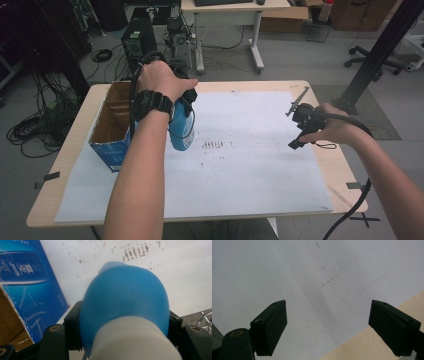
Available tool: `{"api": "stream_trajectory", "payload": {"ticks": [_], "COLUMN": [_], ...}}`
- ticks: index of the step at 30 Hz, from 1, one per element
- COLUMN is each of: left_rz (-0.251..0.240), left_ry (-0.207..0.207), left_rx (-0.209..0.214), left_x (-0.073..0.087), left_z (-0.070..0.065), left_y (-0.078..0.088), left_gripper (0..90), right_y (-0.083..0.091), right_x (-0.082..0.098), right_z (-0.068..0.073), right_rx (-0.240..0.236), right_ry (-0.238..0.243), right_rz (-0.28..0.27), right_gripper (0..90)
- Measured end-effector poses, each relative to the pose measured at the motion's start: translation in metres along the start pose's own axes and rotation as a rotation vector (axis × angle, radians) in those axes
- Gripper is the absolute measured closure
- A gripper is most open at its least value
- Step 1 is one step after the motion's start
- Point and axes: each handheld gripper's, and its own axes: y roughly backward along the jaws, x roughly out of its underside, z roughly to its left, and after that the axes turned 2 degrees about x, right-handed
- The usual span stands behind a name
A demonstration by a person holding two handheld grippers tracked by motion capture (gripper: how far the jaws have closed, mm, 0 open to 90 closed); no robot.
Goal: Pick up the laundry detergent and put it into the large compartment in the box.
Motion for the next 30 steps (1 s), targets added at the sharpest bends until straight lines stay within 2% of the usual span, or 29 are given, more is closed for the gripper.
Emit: {"api": "stream_trajectory", "payload": {"ticks": [13, 30], "left_rz": [-0.011, -0.015], "left_ry": [0.007, 0.019], "left_rx": [-0.037, -0.026], "left_x": [0.000, 0.000], "left_z": [-0.001, -0.002], "left_y": [0.019, 0.038], "left_gripper": [37.2, 37.2], "right_y": [0.003, 0.005], "right_x": [0.000, 0.000], "right_z": [-0.001, -0.003], "right_rx": [0.005, 0.008], "right_ry": [-0.001, -0.002], "right_rz": [-0.006, -0.005], "right_gripper": [15.2, 15.2]}}
